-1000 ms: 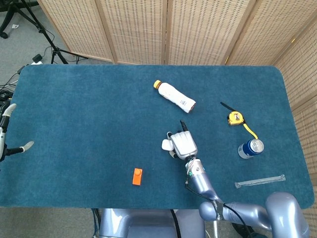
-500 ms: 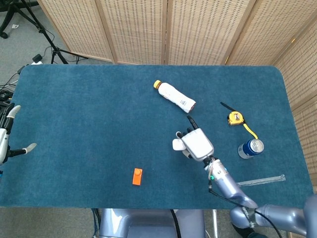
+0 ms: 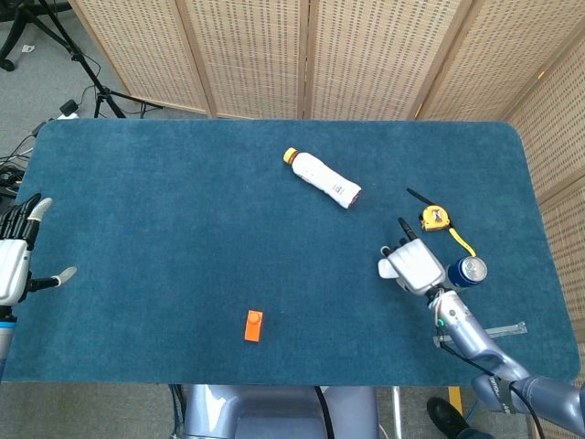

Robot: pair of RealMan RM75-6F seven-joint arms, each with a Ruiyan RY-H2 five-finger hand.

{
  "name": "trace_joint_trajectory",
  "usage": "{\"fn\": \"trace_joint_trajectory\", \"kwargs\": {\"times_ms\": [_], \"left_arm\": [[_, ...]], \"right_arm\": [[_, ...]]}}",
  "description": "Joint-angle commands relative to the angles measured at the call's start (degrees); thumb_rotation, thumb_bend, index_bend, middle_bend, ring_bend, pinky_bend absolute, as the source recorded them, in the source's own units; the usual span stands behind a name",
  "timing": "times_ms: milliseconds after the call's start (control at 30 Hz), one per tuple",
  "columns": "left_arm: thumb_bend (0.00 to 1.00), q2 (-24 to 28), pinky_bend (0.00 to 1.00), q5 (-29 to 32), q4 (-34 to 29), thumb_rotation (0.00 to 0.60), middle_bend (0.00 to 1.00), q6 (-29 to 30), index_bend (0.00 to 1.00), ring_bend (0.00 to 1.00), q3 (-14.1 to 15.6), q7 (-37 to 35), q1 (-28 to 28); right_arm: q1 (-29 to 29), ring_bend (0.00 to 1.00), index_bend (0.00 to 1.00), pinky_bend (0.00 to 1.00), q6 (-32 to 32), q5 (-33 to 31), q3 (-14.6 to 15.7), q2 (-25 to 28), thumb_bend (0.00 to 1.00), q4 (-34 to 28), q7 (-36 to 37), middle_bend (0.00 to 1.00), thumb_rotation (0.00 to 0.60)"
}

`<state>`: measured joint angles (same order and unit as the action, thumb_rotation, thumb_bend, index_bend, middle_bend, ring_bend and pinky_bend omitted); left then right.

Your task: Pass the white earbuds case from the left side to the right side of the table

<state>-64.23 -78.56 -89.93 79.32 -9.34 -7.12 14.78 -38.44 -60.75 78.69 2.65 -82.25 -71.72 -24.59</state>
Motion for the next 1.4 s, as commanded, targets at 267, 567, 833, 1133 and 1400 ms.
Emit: {"fn": "trace_joint_trajectory", "kwargs": {"times_ms": [267,567,833,1133,1400], "left_arm": [[0.0,-0.1,0.0,-0.3,-0.2,0.6,0.0,0.6,0.0,0.0,0.0,0.2,-0.2],[0.0,-0.2,0.0,-0.5,-0.3,0.6,0.0,0.8,0.0,0.0,-0.2,-0.2,-0.3],[0.0,-0.4,0.0,-0.7,-0.2,0.6,0.0,0.9,0.0,0.0,-0.2,-0.4,-0.4],[0.0,-0.2,0.0,-1.0,-0.5,0.6,0.0,1.3,0.0,0.0,-0.1,-0.9,-0.6],[0.0,0.1,0.0,-1.4,-0.5,0.6,0.0,1.6,0.0,0.0,0.0,-1.6,-0.8]], "right_arm": [[1.5,0.47,0.57,0.0,2.6,1.3,1.6,2.7,0.44,1.3,-1.8,0.6,0.6],[1.8,0.25,0.38,0.0,5.6,1.3,2.0,3.8,0.43,0.3,-5.0,0.32,0.6],[2.7,0.0,0.12,0.0,5.0,-0.6,0.8,5.2,0.4,-4.2,-11.0,0.01,0.6],[3.6,0.0,0.12,0.0,2.7,-0.4,-0.5,7.1,0.41,-8.9,-12.8,0.0,0.6],[5.2,0.0,0.12,0.0,-4.4,4.8,-1.9,13.0,0.41,-19.8,-10.9,0.0,0.6]]}}
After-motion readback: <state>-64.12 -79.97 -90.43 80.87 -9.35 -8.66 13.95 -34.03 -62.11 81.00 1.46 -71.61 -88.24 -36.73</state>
